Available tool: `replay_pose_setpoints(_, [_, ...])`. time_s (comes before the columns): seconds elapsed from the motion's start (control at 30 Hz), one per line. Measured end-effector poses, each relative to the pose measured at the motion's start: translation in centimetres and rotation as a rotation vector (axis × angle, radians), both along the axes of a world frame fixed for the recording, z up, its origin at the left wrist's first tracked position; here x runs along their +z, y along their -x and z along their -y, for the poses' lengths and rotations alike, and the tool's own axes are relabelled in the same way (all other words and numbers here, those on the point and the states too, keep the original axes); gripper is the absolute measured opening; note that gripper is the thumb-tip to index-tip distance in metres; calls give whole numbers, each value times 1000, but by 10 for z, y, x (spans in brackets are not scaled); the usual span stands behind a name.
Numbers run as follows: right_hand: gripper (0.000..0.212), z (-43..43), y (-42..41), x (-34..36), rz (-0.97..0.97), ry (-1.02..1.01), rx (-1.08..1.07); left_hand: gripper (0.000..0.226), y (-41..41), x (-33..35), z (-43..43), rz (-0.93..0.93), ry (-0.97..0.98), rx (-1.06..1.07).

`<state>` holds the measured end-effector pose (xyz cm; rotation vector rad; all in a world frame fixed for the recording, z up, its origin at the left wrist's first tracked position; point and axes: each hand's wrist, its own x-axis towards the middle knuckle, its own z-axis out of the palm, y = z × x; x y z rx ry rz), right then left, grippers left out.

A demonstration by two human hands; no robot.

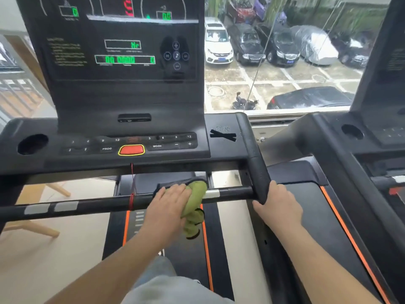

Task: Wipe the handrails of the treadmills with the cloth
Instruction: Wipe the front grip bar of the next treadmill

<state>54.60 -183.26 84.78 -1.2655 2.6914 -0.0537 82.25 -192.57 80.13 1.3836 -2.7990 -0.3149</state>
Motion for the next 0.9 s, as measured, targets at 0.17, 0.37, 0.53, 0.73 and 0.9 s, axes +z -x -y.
replay_pose_setpoints(0.17, [49, 5, -9, -3, -83, -41, 42, 62, -53, -4, 11, -11, 113, 134])
replay_pose_setpoints(0.37, [46, 5, -7, 1, -85, -47, 17, 45, 44, 7, -12, 95, 98, 97])
replay_pose_setpoints(0.53, [58, 1, -6, 2, -39, -72, 42, 45, 72, 14, -79, -63, -379, -9])
replay_pose_setpoints(0.73, [68, 14, -36, -4, 99, 185, 318, 20, 6, -8, -62, -616, -866, 699])
replay_pose_setpoints(0.9, [51, 44, -68, -11, 169, 67, 465, 25, -35, -15, -49, -1157, -1021, 1296])
